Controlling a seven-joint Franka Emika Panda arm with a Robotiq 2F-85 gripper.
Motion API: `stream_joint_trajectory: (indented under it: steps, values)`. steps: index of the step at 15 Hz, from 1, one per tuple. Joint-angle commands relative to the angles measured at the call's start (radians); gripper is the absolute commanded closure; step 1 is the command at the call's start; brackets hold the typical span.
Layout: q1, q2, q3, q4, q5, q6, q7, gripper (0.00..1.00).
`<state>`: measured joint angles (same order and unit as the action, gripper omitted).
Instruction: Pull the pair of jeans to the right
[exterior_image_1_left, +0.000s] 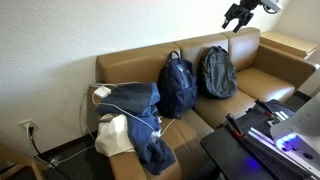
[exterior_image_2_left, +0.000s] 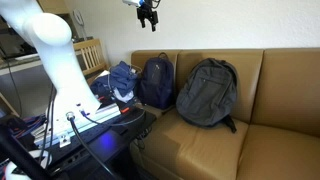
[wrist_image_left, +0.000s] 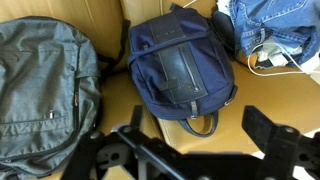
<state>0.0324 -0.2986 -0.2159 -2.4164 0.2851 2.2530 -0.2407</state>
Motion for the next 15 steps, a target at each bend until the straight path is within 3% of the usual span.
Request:
stream_joint_trajectory:
  steps: [1, 4, 9, 11, 12, 15]
  values:
    - [-0.025, 0.002, 0.023, 0.002, 0.008, -0.003, -0.006, 0.0]
    - [0.004, 0.142, -0.022, 0.232, 0.08, -0.156, -0.151, 0.0]
    - [-0.048, 0.298, -0.017, 0.523, 0.07, -0.45, -0.378, 0.0]
    - [-0.073, 0.339, 0.001, 0.58, 0.077, -0.442, -0.457, 0.0]
    - [-0.077, 0.271, 0.019, 0.496, 0.071, -0.414, -0.386, 0.0]
    - [-0.092, 0.324, 0.027, 0.555, 0.069, -0.416, -0.426, 0.0]
